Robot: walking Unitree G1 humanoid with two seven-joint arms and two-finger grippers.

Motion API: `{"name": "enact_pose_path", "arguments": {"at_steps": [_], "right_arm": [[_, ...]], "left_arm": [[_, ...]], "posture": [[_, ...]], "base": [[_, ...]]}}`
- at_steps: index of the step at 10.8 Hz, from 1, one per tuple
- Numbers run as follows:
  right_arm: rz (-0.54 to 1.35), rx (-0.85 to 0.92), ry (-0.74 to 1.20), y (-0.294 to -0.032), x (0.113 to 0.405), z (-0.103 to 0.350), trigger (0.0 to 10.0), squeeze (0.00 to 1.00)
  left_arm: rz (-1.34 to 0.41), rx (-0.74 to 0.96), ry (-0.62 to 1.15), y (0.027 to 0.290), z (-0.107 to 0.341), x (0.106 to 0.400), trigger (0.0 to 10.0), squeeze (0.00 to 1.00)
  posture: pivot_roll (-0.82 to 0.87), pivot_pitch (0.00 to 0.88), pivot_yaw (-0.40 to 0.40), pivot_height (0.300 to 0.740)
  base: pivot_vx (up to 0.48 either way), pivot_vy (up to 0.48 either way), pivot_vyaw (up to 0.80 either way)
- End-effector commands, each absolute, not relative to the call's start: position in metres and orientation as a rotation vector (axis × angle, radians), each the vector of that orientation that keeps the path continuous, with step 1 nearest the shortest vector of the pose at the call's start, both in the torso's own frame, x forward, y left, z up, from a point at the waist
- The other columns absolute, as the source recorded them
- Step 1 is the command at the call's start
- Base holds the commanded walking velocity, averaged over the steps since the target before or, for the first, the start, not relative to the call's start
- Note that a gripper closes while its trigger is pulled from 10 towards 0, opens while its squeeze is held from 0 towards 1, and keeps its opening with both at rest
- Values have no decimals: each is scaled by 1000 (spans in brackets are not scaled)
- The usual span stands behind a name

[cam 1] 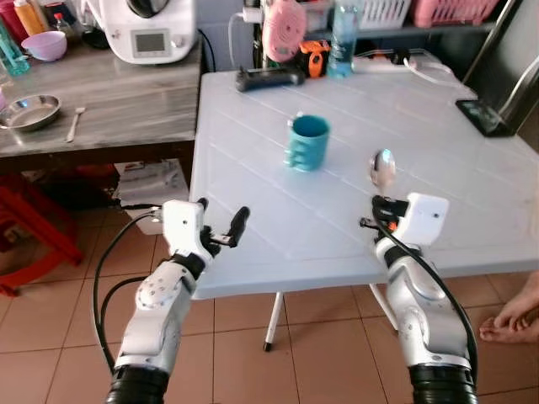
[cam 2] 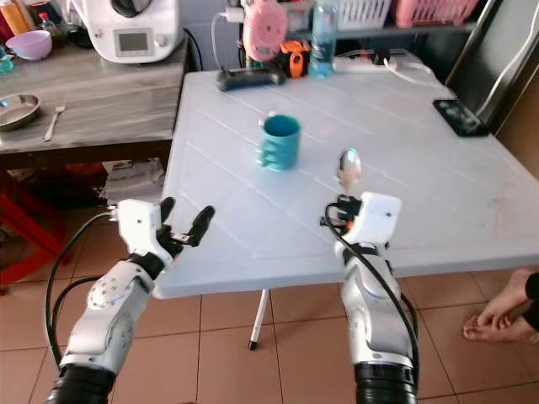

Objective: Setting the table

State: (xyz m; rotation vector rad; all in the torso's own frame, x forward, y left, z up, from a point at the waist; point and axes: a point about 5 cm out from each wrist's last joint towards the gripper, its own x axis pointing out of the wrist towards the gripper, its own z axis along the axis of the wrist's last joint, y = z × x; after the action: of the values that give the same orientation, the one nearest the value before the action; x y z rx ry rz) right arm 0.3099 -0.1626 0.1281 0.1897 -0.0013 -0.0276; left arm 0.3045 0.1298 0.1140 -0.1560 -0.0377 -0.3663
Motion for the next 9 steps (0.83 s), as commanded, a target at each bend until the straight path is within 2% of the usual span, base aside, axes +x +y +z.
{"name": "enact_pose_path", "arguments": {"at_steps": [1, 9], "right_arm": [[-17, 188, -42, -157, 310, 138, 10000, 0], [-45, 179, -109, -160, 317, 152, 10000, 0]], "left_arm": [[-343, -148, -32, 135, 112, 306, 10000, 0], [-356, -145, -61, 132, 115, 315, 10000, 0]], "posture": [[44, 0, 24, 740], [41, 0, 28, 740]], "base": [[0, 322, 0], [0, 368, 0]]}}
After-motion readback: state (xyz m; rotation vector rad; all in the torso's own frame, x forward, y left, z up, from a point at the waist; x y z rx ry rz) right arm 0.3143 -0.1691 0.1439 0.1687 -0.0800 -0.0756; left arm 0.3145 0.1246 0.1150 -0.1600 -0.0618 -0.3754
